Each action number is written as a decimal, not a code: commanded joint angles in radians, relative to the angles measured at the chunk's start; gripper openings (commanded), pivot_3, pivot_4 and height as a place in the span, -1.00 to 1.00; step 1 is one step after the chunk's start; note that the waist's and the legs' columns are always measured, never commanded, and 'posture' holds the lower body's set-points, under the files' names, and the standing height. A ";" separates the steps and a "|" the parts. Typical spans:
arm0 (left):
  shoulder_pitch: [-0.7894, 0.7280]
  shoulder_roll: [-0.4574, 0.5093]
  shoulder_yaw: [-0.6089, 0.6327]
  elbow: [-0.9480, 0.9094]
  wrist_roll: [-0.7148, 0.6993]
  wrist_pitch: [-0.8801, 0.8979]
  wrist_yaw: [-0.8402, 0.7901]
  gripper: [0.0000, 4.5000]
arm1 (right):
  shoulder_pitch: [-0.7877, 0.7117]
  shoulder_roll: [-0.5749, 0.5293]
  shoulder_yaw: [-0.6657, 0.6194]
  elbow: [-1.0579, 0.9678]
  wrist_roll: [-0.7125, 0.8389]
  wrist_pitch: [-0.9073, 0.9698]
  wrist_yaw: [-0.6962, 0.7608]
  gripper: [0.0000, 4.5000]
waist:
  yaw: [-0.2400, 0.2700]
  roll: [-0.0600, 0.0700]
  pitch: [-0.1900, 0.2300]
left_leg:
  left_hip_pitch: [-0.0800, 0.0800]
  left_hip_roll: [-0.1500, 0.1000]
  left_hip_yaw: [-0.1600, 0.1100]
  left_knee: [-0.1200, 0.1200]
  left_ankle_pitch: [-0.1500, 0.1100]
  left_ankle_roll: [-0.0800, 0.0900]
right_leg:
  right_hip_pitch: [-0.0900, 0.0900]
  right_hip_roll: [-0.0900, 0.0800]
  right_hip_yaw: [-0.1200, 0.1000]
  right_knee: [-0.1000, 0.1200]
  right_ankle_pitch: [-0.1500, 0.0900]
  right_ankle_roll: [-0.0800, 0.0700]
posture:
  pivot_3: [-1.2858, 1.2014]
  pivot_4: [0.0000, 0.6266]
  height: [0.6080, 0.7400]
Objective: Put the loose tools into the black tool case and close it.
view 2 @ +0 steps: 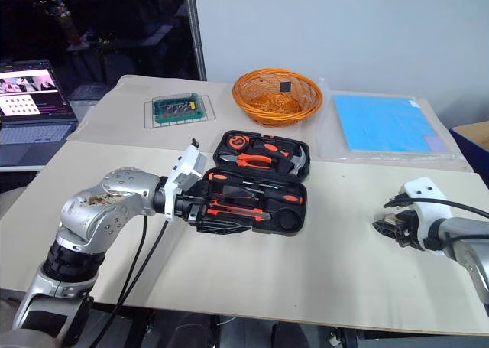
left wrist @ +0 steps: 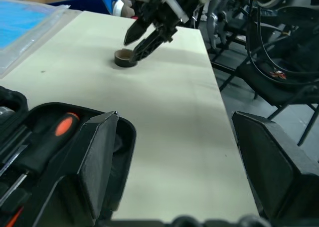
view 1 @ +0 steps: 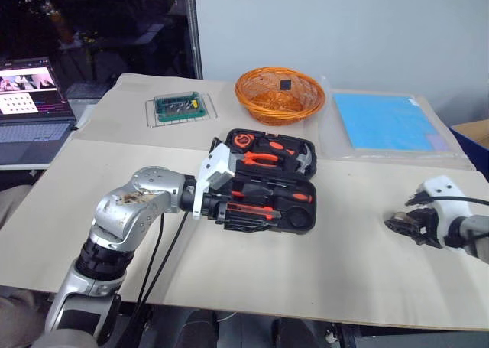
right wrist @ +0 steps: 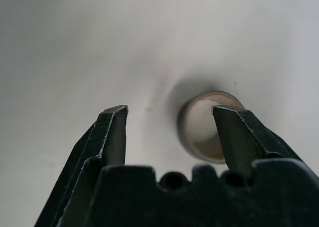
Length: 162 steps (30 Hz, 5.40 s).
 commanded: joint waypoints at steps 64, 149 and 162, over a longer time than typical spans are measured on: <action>-0.177 -0.065 0.148 0.511 0.159 0.104 0.562 0.76 | -0.524 0.386 0.151 -0.135 -0.086 0.286 -0.056 0.02 | 0.007 -0.009 0.012 | -0.005 0.000 0.007 0.002 0.001 0.001 | -0.011 0.002 0.010 0.006 0.002 0.001 | 0.03 -0.52 1.00; 0.020 -0.102 0.067 0.383 0.433 -0.636 0.308 -1.00 | -0.099 0.490 -0.067 -0.322 -0.011 -0.409 0.094 -0.99 | 0.007 -0.009 0.015 | -0.024 -0.003 0.008 -0.013 0.009 -0.007 | -0.032 0.002 0.015 0.005 0.011 0.006 | 0.03 -0.52 1.00; 0.257 0.345 0.250 0.355 0.124 -0.240 -0.125 -0.11 | 0.541 0.276 -0.224 -0.583 -0.192 -0.638 0.236 -0.60 | -0.010 -0.009 0.014 | 0.017 0.002 0.014 -0.010 0.002 -0.009 | -0.001 -0.001 0.011 0.000 0.002 0.000 | 0.03 -0.52 1.00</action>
